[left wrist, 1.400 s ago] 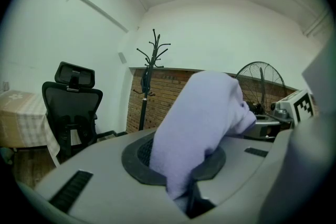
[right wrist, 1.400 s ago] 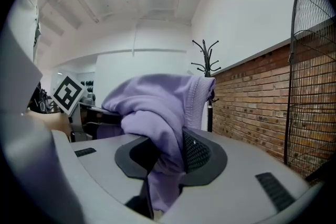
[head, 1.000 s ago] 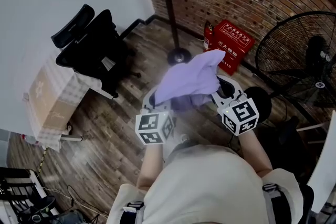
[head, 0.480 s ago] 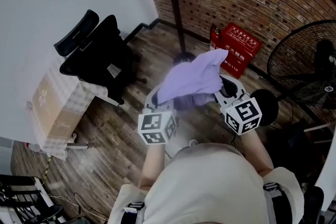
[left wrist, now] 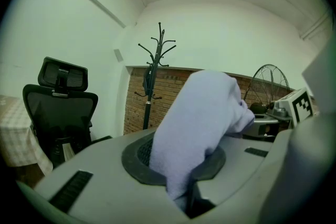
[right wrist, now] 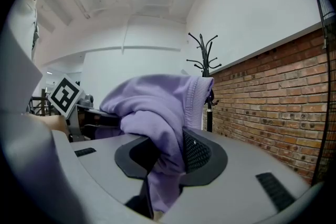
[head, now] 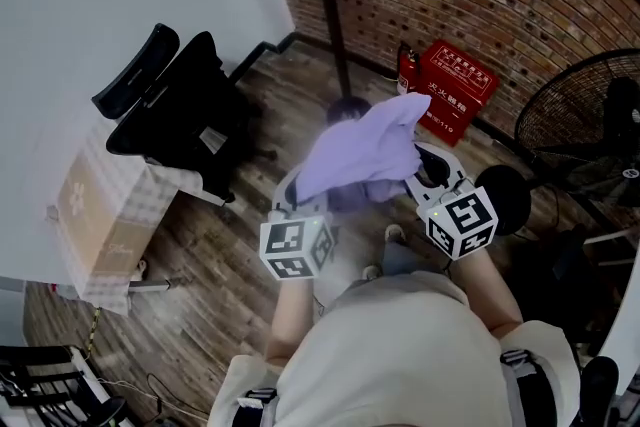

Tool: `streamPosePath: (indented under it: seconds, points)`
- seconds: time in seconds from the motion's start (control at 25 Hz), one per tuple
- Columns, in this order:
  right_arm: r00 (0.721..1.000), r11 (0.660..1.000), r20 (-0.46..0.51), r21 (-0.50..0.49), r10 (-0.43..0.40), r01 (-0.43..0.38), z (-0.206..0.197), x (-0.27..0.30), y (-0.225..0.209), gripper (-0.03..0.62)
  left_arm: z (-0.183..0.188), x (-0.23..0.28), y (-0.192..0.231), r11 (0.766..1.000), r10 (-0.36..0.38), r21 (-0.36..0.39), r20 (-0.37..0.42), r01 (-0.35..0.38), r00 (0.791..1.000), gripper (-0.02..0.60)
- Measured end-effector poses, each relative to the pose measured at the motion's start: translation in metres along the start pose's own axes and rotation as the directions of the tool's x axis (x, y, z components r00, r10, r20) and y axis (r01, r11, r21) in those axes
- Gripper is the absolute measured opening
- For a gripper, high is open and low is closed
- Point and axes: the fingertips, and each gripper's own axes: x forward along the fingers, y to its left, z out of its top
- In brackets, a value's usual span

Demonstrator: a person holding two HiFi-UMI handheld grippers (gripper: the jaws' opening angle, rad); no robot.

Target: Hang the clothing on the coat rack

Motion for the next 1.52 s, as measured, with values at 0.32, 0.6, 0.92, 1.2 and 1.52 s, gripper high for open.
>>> streamPosePath:
  seconds: [0.32, 0.6, 0.92, 1.2, 1.52]
  points:
    - [1.0, 1.0, 0.008, -0.009, 0.021, -0.021, 0.005, 0.045, -0.032, 0.099, 0.012, 0.047, 0.019, 1.0, 0.024, -0.002, 0.017, -0.024, 1.0, 0.048]
    - [0.998, 0.998, 0.033, -0.031, 0.05, -0.049, 0.027, 0.097, -0.075, 0.098, 0.041, 0.105, 0.038, 0.999, 0.045, 0.009, 0.043, -0.045, 0.998, 0.048]
    - [0.995, 0.995, 0.04, -0.049, 0.086, -0.084, 0.046, 0.146, -0.123, 0.099, 0.066, 0.165, 0.051, 0.997, 0.078, 0.008, 0.052, -0.079, 0.996, 0.048]
    - [0.993, 0.993, 0.054, -0.063, 0.102, -0.099, 0.055, 0.178, -0.165, 0.098, 0.08, 0.214, 0.054, 0.995, 0.096, 0.008, 0.066, -0.097, 0.993, 0.048]
    - [0.989, 0.99, 0.065, -0.072, 0.129, -0.124, 0.062, 0.205, -0.2, 0.099, 0.089, 0.253, 0.056, 0.991, 0.129, 0.01, 0.075, -0.13, 0.989, 0.048]
